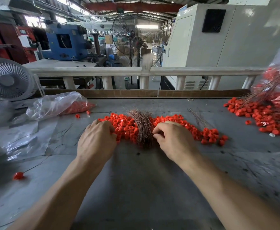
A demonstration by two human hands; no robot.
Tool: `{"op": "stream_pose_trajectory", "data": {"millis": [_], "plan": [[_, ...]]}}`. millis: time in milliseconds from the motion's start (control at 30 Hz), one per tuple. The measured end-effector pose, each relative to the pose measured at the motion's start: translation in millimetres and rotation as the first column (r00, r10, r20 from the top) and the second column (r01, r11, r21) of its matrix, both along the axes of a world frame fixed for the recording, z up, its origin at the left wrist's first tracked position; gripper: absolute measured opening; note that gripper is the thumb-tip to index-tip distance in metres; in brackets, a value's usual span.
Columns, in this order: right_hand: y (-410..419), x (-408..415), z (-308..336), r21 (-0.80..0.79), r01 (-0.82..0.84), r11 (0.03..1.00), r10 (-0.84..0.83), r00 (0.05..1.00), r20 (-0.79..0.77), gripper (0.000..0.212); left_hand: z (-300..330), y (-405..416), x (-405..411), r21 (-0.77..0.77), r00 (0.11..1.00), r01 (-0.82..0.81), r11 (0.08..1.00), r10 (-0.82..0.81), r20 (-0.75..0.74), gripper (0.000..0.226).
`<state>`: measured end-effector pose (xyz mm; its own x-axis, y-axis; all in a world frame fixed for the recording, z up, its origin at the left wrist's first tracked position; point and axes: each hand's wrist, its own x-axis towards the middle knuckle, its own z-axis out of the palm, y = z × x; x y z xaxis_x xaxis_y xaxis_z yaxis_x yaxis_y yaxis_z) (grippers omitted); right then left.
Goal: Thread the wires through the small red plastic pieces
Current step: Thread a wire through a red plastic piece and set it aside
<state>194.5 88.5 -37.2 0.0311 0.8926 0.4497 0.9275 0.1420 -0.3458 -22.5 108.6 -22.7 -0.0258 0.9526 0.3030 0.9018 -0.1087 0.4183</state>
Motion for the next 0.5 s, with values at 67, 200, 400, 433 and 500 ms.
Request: {"op": "stream_pose_trajectory", "data": {"millis": [67,200,400,433,500], "plan": [[-0.9,-1.0,0.3,0.043,-0.01,0.999,0.011,1.0,-0.01,0.006,-1.3,0.7,1.4,0.012,0.999,0.022,1.0,-0.023,0.037,0.013],[-5.3,-3.0,7.0,0.2,-0.032,0.979,0.048,0.996,-0.072,0.004,-3.9,6.8,6.0,0.031,0.982,0.085,0.996,-0.089,0.169,0.018],[-16.9,-8.3,22.5,0.39,-0.099,0.916,0.208,0.947,-0.247,0.007,-7.0,8.9,14.6,0.001,0.926,0.192,0.981,-0.182,0.331,0.025],[-19.4,-8.8,24.7,0.42,-0.096,0.902,0.228,0.934,-0.275,0.007,-6.8,8.6,14.8,0.009,0.921,0.202,0.979,-0.193,0.337,0.026],[-24.2,-8.6,28.3,0.466,-0.094,0.88,0.272,0.903,-0.331,0.007,-5.4,7.0,14.5,0.043,0.914,0.214,0.976,-0.216,0.342,0.026]]}}
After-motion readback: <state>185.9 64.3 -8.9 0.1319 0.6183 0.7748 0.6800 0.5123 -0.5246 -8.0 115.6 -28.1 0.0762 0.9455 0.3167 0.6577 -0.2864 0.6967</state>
